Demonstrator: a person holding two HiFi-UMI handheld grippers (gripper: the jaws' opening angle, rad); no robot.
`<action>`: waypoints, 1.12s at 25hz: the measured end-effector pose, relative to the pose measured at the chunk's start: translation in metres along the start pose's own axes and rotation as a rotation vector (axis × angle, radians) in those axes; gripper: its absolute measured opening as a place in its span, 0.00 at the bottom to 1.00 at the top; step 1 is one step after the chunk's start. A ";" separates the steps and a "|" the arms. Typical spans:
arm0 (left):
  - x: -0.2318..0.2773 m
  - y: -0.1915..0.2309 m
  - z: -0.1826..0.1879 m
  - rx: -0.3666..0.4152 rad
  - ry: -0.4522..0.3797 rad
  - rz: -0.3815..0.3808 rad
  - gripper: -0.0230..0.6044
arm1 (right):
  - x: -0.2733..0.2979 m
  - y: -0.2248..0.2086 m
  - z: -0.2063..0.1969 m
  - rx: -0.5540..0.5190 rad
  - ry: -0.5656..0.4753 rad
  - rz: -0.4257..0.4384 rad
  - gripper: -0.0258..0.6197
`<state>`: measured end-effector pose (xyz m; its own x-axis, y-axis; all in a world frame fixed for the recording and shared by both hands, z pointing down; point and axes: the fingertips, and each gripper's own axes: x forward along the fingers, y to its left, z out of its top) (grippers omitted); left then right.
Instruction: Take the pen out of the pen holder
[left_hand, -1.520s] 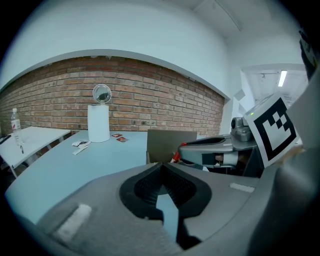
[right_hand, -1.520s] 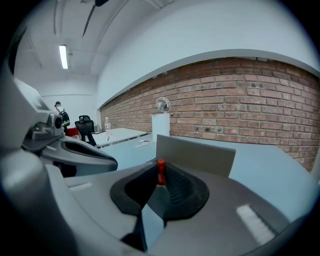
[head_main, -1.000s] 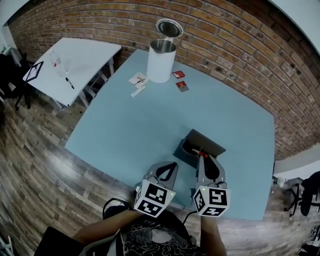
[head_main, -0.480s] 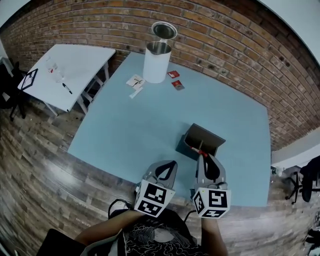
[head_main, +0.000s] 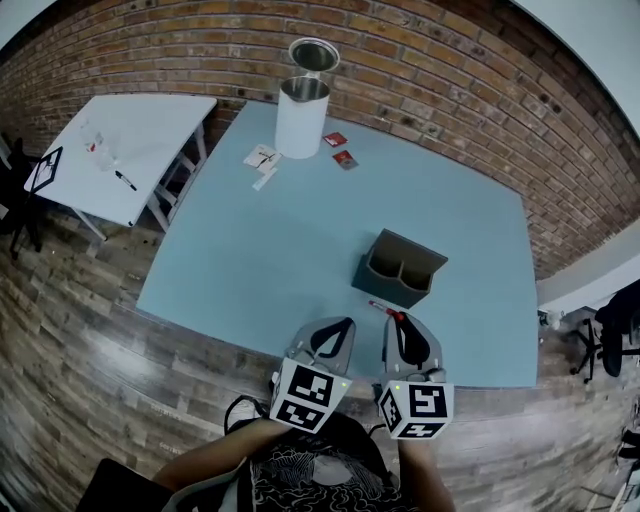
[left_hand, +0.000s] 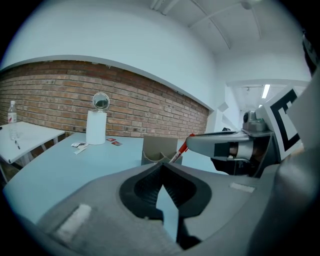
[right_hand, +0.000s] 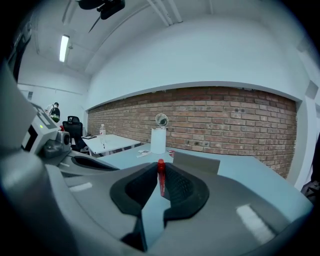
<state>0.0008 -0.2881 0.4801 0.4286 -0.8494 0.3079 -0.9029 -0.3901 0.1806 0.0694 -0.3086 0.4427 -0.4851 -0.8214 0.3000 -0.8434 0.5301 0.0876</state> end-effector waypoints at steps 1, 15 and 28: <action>-0.002 -0.001 0.000 -0.001 -0.002 -0.004 0.04 | -0.002 0.002 -0.002 0.000 0.006 -0.002 0.11; -0.031 -0.015 -0.012 0.000 0.006 -0.043 0.04 | -0.029 0.042 -0.027 0.001 0.072 0.017 0.11; -0.042 -0.024 -0.021 0.003 0.020 -0.059 0.04 | -0.044 0.053 -0.034 0.007 0.081 0.021 0.11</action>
<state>0.0051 -0.2353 0.4821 0.4817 -0.8175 0.3156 -0.8761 -0.4403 0.1965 0.0537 -0.2369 0.4661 -0.4830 -0.7901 0.3774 -0.8349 0.5455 0.0736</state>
